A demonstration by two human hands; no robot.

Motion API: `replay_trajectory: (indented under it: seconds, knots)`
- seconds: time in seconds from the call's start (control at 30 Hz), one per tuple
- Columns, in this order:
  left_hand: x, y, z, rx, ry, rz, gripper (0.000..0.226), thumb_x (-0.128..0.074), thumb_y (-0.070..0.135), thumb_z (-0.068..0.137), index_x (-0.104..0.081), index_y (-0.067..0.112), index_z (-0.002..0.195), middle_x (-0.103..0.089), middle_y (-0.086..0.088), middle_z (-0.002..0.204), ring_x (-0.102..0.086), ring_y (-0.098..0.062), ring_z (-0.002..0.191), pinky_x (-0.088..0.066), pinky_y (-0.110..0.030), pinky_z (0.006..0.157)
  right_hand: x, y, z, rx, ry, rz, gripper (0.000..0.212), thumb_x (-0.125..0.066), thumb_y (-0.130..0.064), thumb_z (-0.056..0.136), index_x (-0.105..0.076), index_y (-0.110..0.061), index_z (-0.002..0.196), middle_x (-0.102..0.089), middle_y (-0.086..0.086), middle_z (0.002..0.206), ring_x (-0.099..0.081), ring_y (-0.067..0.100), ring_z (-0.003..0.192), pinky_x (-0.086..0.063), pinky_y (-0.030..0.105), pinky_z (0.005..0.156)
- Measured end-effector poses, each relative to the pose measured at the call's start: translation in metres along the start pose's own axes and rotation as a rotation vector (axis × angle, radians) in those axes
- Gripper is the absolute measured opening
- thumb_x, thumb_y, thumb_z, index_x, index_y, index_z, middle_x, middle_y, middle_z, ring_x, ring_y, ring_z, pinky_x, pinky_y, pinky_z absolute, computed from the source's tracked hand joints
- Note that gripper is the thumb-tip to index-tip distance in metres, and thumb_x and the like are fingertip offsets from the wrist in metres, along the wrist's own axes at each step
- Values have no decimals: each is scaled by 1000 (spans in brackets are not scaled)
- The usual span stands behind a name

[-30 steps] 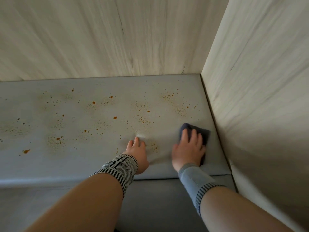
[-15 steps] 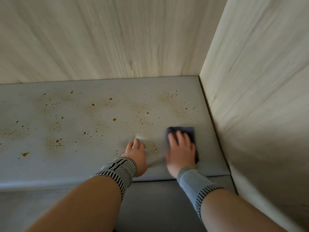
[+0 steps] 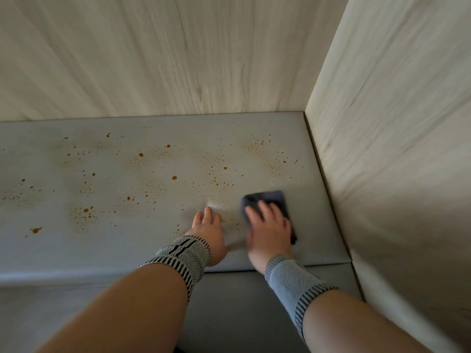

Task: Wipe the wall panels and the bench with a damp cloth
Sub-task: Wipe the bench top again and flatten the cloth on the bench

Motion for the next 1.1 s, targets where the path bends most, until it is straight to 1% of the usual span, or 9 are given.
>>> replay_trajectory:
  seconds: [0.1,0.23,0.3,0.4,0.5,0.6,0.7,0.93,1.1]
  knots:
    - [1,-2,0,-16,3,6,86,-53,30,98,7,11,157,20,-10,162,9,-31,151,-22,-47,121,-10,5,-12,224,-66,-110,61,-47,-26,97,-21,-34,152,-10,-8,161,-4,17,149,-9,40,121]
    - [0,-4,0,-29,6,3,85,-54,28,98,5,12,157,19,-9,163,9,-29,151,-23,-46,121,21,92,-11,-225,83,-60,60,-47,-30,96,-23,-33,151,-15,-6,160,-12,19,146,-19,38,118]
    - [2,-4,-1,-35,23,-2,85,-54,27,97,4,12,157,18,-8,163,7,-28,152,-24,-46,120,25,92,-15,-322,110,-41,59,-46,-32,96,-25,-32,151,-19,-5,158,-16,21,143,-22,41,116]
    - [12,-6,-6,-71,50,-57,73,-50,19,97,-8,13,157,6,-7,165,-7,-26,151,-27,-41,120,8,20,-18,14,22,-47,55,-46,-30,95,-30,-32,148,-23,-8,156,-18,20,142,-21,41,115]
    - [28,-34,-17,-16,159,-217,62,-47,6,97,-29,19,154,-23,0,162,-37,-23,141,-41,-33,110,-13,-27,-32,381,-89,-73,48,-55,-20,90,-47,-25,137,-38,-5,146,-29,22,138,-27,44,114]
    - [38,-94,-31,179,295,-280,54,-46,3,96,-43,21,147,-48,-3,147,-53,-22,127,-48,-34,101,-4,-15,-43,587,53,-155,46,-79,-11,60,-65,-19,103,-60,5,114,-58,28,105,-55,48,81]
    - [23,-139,-40,311,216,-145,44,-44,6,96,-50,14,139,-55,-8,137,-58,-25,117,-50,-35,94,-8,-12,-51,737,104,-224,43,-80,-6,54,-65,-18,93,-61,6,106,-56,27,100,-56,44,74]
    - [-9,-149,-37,190,120,-66,68,-51,3,89,-24,14,150,-10,-6,161,-33,-26,141,-41,-44,110,-55,-119,-59,978,-126,-175,44,-75,-8,75,-66,-22,116,-55,9,135,-46,32,130,-41,52,105]
    - [-7,-151,-34,151,68,-49,73,-44,-2,92,-14,15,157,1,-7,165,-30,-27,144,-39,-38,113,-35,-75,-59,1037,-38,-306,48,-86,-13,61,-70,-28,104,-63,6,119,-59,28,112,-53,41,87]
Point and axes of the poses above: each hand's wrist, its own z-axis towards the middle knuckle, its own x-axis out of the back of the hand, y = z × x, the point moved 9 cm from there along z, towards the middle knuckle
